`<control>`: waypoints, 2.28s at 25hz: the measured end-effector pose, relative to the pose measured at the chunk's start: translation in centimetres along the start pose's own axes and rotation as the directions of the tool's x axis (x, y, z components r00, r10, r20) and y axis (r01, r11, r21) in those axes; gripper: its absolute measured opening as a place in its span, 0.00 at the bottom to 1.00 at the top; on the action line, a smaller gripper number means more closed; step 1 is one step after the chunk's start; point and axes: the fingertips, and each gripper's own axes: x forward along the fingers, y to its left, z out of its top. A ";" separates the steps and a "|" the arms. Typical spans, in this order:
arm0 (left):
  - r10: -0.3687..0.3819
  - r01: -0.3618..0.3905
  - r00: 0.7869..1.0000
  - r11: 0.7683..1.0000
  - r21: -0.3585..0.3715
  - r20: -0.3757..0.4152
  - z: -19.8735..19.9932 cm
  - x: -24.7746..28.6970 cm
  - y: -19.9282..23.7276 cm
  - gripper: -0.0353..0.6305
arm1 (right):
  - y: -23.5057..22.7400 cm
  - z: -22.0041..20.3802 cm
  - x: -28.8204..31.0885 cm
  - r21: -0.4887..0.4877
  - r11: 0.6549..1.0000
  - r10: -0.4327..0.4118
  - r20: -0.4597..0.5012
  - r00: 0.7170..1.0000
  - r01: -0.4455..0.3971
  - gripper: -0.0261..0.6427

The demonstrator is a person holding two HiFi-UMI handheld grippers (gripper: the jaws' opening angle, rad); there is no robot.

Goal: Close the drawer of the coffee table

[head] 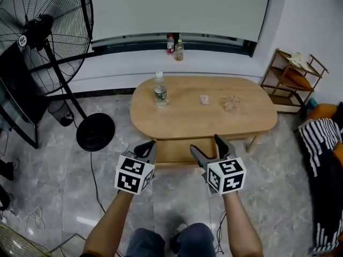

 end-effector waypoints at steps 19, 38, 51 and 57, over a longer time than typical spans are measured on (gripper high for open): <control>-0.013 0.013 1.000 1.000 0.006 0.020 -17.0 5.5 -1.4 0.06 | 1.1 -17.4 4.8 0.002 1.000 -0.006 -0.002 1.000 0.006 0.61; -0.039 0.036 0.997 0.999 0.039 0.071 -21.4 7.8 -3.4 0.06 | 1.9 -25.2 5.9 0.082 0.997 -0.004 0.033 0.999 0.001 0.62; -0.029 0.026 0.996 0.999 0.031 0.084 -22.9 8.6 -3.7 0.06 | 0.0 -30.8 8.1 0.516 0.855 -0.021 0.130 0.991 -0.050 0.67; -0.013 0.010 0.996 0.999 0.036 0.089 -23.1 8.2 -3.3 0.06 | -0.3 -32.3 10.0 0.681 0.722 -0.024 0.207 0.978 -0.126 0.75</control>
